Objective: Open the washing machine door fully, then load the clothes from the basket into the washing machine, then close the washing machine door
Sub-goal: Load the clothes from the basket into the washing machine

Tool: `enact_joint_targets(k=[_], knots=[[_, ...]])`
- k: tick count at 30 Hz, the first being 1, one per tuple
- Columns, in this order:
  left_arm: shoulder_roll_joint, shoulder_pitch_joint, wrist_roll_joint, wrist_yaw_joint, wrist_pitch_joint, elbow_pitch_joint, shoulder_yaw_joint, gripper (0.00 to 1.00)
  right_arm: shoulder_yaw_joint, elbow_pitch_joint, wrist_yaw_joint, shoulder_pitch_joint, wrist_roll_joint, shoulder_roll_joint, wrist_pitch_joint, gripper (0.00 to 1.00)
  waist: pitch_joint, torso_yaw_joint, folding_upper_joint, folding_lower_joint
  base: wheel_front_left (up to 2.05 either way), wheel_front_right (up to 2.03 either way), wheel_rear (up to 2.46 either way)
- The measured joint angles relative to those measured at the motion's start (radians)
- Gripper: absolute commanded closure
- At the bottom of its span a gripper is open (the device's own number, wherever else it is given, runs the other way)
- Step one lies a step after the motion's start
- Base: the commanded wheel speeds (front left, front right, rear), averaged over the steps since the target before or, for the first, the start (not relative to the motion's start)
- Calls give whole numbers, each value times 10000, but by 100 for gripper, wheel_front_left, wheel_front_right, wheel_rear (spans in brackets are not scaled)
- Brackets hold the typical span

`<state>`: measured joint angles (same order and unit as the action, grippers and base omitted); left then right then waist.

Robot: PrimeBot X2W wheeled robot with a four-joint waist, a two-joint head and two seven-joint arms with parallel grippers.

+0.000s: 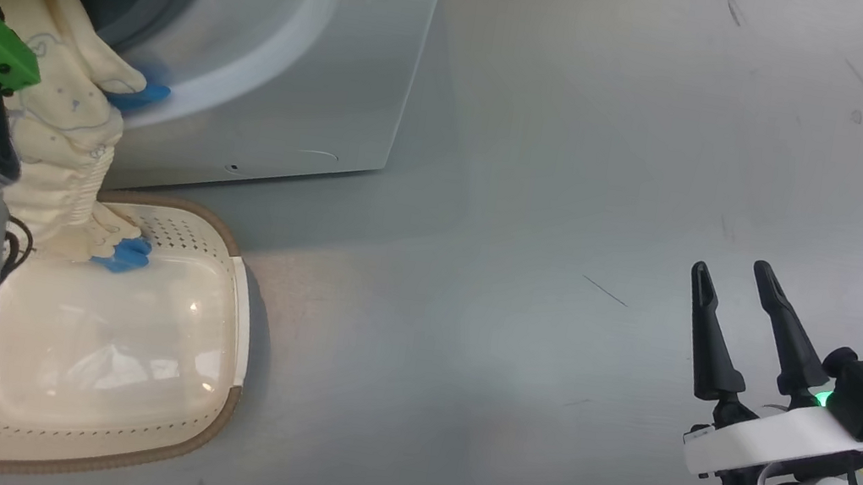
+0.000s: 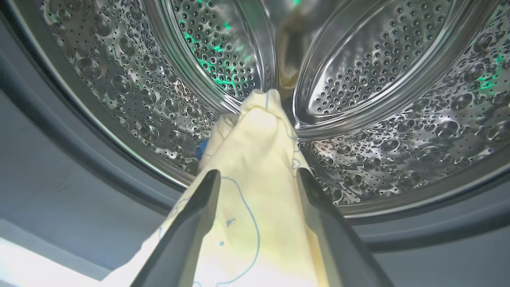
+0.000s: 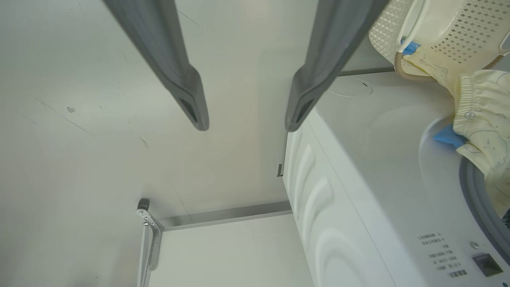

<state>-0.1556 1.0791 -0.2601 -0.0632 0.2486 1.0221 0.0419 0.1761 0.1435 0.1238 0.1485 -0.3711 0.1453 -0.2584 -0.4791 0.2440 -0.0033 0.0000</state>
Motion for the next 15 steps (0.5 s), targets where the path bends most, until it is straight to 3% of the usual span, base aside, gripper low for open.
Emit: enact_joint_targets(k=[8,15], knots=[[393,-436,54,153,27,-111,-226,0,-267,-36,0,-1,0,6,0,0,119,-393,0,0,0,0,0],[874,-1141,268,355,29,-1078,-564,0,-533,-167,0,1,15,29,0,0,72,-804,0,-1,0,0,0]])
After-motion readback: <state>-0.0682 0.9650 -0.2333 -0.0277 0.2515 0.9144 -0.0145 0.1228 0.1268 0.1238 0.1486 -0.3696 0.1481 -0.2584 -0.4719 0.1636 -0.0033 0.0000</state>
